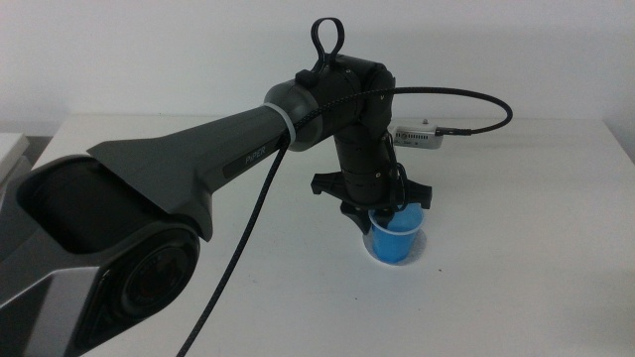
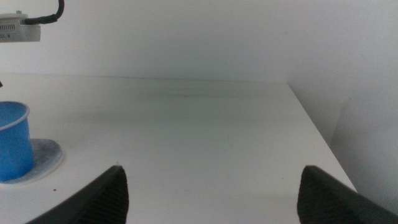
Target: Place an empty cup on a cup mat.
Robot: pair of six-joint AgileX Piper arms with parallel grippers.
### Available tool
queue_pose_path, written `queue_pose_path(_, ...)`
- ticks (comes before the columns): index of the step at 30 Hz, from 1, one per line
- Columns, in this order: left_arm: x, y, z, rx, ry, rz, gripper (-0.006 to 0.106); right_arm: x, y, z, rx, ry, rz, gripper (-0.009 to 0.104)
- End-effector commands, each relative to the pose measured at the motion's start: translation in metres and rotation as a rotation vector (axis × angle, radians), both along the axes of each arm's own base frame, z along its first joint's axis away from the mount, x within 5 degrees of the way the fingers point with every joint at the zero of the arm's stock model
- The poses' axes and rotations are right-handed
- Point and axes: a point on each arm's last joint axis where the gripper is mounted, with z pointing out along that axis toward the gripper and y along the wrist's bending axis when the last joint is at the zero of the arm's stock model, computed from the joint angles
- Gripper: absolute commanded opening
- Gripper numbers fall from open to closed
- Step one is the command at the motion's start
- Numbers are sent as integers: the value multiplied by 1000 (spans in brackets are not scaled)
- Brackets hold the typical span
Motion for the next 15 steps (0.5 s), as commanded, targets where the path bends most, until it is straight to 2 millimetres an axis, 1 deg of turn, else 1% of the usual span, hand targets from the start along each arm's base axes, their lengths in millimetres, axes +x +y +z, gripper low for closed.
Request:
queue_pose_path(1, -1, -2, 4, -13, -7, -19, 34, 0, 0, 0, -14, -8, 2, 93)
queue_pose_path(3, -1, -2, 4, -13, -16, -60, 51, 0, 0, 0, -14, -8, 2, 93)
queue_pose_path(5, 1, -1, 8, -18, -37, -97, 70, 0, 0, 0, -14, -8, 2, 93)
queue_pose_path(7, 2, 3, 19, -28, -61, -109, 88, 0, 0, 0, -14, -8, 2, 93)
queue_pose_path(8, 1, 4, 28, -40, -78, -118, 94, 0, 0, 0, -14, -8, 2, 93)
queue_pose_path(10, -2, 11, 57, -46, -147, -122, 94, 0, 0, 0, -14, -8, 2, 93)
queue_pose_path(12, -9, 25, 86, -6, -237, -127, 94, 0, 0, 0, -14, -8, 2, 93)
queue_pose_path(14, -28, 47, 113, 28, -279, -106, 94, 0, 0, 0, -14, -8, 2, 93)
queue_pose_path(15, -38, 57, 121, 44, -288, -92, 94, 0, 0, 0, -14, -8, 2, 93)
